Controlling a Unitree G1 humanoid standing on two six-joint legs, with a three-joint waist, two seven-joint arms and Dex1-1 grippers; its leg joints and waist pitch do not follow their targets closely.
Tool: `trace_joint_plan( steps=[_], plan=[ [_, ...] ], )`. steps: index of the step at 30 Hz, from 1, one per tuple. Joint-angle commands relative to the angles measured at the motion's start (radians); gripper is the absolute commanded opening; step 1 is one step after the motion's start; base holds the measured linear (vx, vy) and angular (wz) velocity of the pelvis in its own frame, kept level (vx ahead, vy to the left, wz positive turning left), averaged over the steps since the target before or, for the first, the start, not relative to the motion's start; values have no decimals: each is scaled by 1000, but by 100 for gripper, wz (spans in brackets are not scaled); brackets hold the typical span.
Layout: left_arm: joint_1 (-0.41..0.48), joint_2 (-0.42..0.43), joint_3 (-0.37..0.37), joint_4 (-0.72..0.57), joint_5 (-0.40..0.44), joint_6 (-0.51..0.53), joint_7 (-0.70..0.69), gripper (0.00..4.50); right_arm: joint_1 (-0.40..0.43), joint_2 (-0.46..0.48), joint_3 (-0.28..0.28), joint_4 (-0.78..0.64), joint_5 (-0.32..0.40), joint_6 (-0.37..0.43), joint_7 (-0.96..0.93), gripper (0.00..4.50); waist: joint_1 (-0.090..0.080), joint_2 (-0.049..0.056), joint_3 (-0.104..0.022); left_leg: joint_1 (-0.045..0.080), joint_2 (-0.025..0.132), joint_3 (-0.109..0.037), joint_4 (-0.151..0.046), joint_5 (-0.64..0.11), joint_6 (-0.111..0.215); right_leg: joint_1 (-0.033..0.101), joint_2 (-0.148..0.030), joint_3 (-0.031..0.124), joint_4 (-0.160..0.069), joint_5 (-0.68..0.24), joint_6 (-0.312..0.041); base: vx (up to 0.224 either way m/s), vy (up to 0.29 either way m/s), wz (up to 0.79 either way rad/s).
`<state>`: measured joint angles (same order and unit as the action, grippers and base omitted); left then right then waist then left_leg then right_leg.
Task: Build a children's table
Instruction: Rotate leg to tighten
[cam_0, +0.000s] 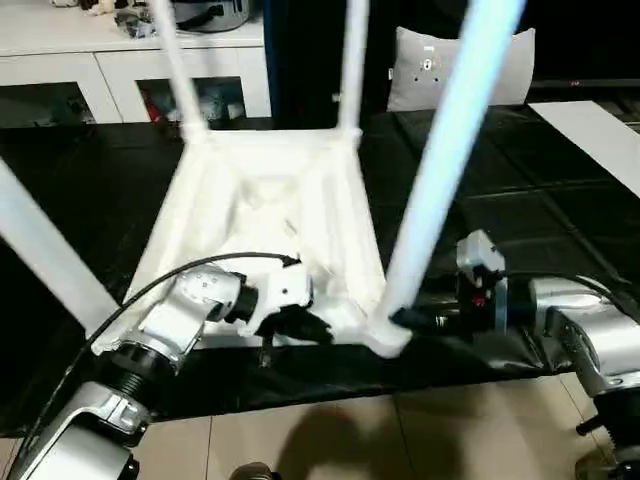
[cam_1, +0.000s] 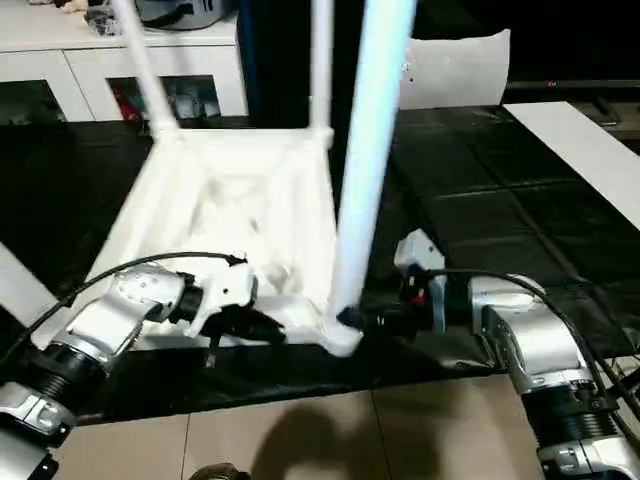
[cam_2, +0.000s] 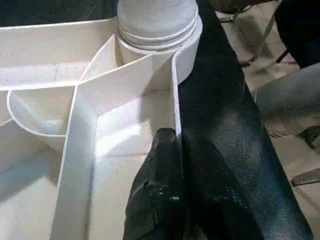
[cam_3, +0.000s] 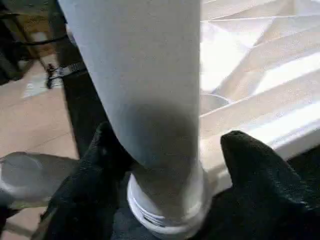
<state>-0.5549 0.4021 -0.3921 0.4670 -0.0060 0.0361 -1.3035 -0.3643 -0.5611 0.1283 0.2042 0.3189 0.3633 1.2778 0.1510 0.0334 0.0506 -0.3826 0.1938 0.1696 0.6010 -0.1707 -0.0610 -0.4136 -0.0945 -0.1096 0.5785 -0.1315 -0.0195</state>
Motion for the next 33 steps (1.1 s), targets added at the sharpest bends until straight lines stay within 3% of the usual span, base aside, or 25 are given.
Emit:
trace_joint_plan(
  steps=[1,11,16,20,23,24,25,26,27,28,29,30,31,32,33],
  plan=[
    [-16,-9,-15,-40,-17,-25,-28,0,-7,-12,5,-16,13,10,22,282,-6,-11,-73,23,39,-7,-73,-279,44,51,-61,43,-78,-452,-123,0,0,0],
    [-11,-20,3,-38,-30,-7,-22,0,12,-16,13,-34,27,30,41,206,-5,-12,-75,19,38,-8,-72,-256,47,53,-60,43,-74,-429,-124,0,0,0],
    [-3,-47,30,-67,-51,89,32,0,37,27,-1,-82,49,92,-32,194,-5,-10,-74,19,39,-8,-74,-255,45,53,-59,44,-73,-416,-133,0,0,0],
    [-9,-99,65,-84,-47,179,154,0,22,108,-18,-67,-16,150,-250,193,-18,-10,-66,23,31,-9,-74,-299,19,48,-60,37,-87,-519,-104,0,0,0],
    [-10,-137,77,-108,-46,234,218,0,4,176,-50,-48,-36,204,-395,193,-45,-13,-58,25,19,-15,-72,-356,4,49,-57,17,-113,-656,-24,0,0,0],
    [-13,-164,86,-115,-46,262,263,0,-7,212,-69,-33,-45,234,-470,193,-53,-10,-57,28,20,-17,-72,-371,-2,47,-56,15,-114,-663,-22,0,0,0],
    [-19,-206,99,-121,-44,297,326,0,-18,260,-86,-19,-65,258,-564,193,-69,-11,-55,34,16,-18,-67,-401,-4,42,-54,3,-127,-691,-11,0,0,0],
    [-23,-220,104,-118,-42,305,347,0,-22,275,-91,-14,-75,260,-599,192,-77,-13,-54,30,13,-19,-65,-402,-9,47,-56,-4,-130,-703,1,0,0,0],
    [-35,-264,120,-107,-34,327,416,0,-39,329,-116,13,-100,265,-714,192,-94,-8,-55,29,13,-24,-64,-420,-11,53,-55,-20,-138,-715,21,0,0,0],
    [-40,-278,124,-103,-31,333,438,0,-46,347,-126,24,-106,267,-752,192,-110,5,-59,25,18,-30,-67,-437,-11,64,-55,-33,-143,-697,32,0,0,0],
    [-47,-301,133,-97,-27,344,478,0,-56,374,-139,37,-115,267,-804,192,-120,9,-59,25,26,-33,-72,-455,-7,69,-55,-37,-145,-675,32,0,0,0],
    [-58,-330,150,-83,-27,353,531,0,-69,407,-160,56,-117,246,-859,192,-138,17,-59,18,50,-45,-89,-516,-4,87,-54,-41,-128,-588,19,0,0,0],
    [-67,-347,158,-73,-26,356,564,0,-78,434,-184,71,-99,222,-887,192,-143,22,-57,13,73,-60,-115,-589,-3,100,-53,-25,-94,-485,0,0,0,0],
    [-70,-353,160,-70,-25,356,576,0,-83,446,-196,77,-86,210,-895,227,-146,22,-57,17,77,-61,-121,-620,-5,99,-55,-16,-83,-444,-15,0,0,0],
    [-73,-353,155,-67,-19,349,579,0,-87,455,-198,81,-84,184,-901,262,-151,5,-54,34,51,-47,-105,-622,-9,77,-63,-11,-108,-487,-31,0,0,0]
  ],
)
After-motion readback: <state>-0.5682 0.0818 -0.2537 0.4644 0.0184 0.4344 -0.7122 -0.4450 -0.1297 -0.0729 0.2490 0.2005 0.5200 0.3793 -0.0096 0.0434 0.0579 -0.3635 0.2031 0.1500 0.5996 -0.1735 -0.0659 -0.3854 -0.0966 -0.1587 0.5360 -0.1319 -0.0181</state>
